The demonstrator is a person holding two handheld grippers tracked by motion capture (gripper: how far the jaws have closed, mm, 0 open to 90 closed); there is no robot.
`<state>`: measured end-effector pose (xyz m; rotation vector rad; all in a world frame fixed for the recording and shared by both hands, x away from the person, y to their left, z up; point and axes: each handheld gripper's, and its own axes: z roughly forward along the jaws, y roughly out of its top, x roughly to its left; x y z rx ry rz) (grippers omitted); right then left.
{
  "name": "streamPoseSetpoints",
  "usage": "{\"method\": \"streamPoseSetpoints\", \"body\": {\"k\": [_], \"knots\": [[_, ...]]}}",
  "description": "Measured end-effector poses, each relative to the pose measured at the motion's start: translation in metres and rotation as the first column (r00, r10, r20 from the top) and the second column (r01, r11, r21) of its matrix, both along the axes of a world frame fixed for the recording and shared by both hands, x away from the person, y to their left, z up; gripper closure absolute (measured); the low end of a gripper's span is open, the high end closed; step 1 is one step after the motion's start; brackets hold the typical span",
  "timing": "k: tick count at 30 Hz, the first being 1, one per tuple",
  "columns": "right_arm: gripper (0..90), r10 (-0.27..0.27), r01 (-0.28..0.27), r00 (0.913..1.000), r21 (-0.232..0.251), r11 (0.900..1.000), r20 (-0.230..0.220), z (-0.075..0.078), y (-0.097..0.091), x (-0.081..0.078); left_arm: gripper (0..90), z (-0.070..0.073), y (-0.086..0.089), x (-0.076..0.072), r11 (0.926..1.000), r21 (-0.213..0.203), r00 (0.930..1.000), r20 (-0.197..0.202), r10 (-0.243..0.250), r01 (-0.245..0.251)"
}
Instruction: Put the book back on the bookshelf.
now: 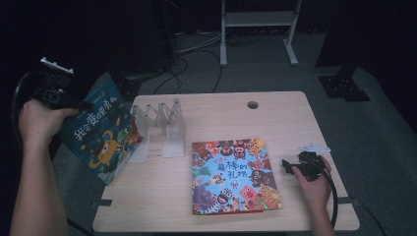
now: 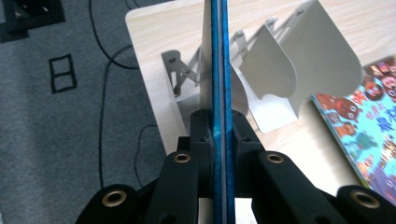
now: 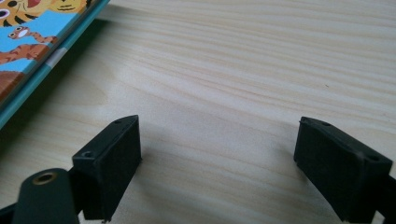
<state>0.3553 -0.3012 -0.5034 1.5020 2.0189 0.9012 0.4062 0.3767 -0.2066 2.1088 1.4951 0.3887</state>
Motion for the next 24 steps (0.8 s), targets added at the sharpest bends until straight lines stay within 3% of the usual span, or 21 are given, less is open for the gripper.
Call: {"method": "streamPoseSetpoints", "body": {"k": [12,24], "knots": [[14.0,0.0,0.0,1.0,0.001,1.0,-0.001,0.0,0.0,0.0,82.4,-0.006,-0.006,0.021,0.9987,0.002,0.9987,0.01,0.051,-0.051],[14.0,-0.001,0.001,1.0,0.001,1.0,-0.002,0.0,0.0,0.0,81.7,-0.007,-0.006,0.02,0.9992,0.006,0.9992,0.004,0.04,-0.04]]}}
